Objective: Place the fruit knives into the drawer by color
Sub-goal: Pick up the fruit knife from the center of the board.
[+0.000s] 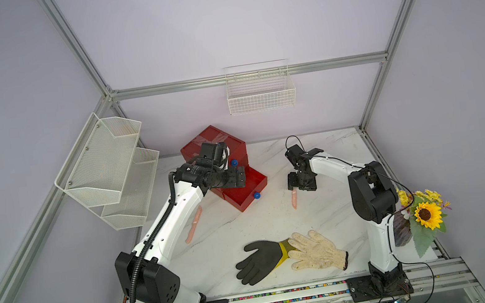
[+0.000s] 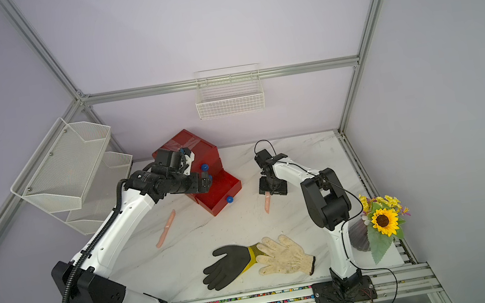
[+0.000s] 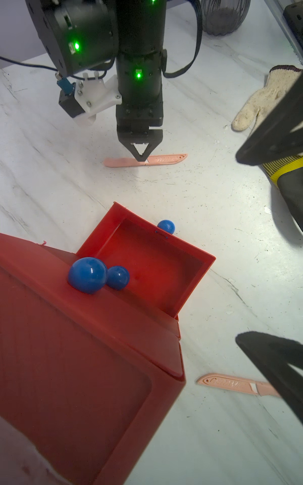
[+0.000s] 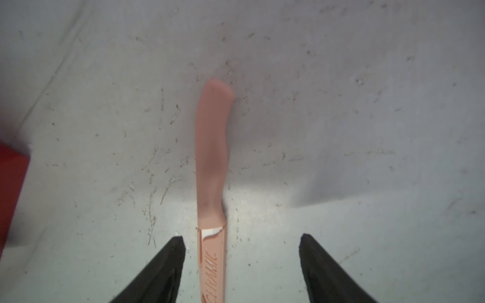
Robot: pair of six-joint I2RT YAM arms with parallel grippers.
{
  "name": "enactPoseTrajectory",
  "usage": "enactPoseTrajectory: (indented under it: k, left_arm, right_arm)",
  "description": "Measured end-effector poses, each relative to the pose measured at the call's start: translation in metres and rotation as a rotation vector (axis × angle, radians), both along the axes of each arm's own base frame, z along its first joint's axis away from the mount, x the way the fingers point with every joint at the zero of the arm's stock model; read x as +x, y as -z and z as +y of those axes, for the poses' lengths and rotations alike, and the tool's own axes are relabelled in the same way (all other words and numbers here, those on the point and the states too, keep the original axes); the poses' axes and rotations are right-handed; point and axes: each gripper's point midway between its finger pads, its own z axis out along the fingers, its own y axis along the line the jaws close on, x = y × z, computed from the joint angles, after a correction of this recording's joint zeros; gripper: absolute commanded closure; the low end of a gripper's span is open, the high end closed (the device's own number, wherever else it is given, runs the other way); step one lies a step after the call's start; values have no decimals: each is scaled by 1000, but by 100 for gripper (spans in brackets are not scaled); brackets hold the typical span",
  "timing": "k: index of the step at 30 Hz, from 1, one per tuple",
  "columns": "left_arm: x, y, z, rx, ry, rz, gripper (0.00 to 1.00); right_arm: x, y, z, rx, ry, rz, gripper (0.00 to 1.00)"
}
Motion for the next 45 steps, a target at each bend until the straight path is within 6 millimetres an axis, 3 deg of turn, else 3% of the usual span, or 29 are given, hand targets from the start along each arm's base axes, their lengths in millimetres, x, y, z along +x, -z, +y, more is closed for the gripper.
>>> enactPoseTrajectory:
  k: [6, 12, 18, 26, 37, 45]
  left_arm:
    - [-2, 9, -4, -15, 16, 16, 0]
    - [-3, 18, -7, -27, 29, 32, 0]
    - [-3, 22, -7, -27, 29, 35, 0]
    - [-1, 29, 0, -31, 12, 49, 0]
    - [-4, 31, -8, -71, 43, 63, 0]
    - [-6, 39, -9, -77, 47, 77, 0]
  right_arm:
    - [11, 15, 6, -19, -1, 23, 32]
    - [19, 16, 10, -21, 2, 23, 57]
    - [18, 17, 15, -20, 2, 35, 66]
    - [11, 17, 27, -23, -15, 45, 91]
    - [9, 16, 28, -13, -11, 55, 94]
    - [2, 11, 47, 117, 27, 105, 94]
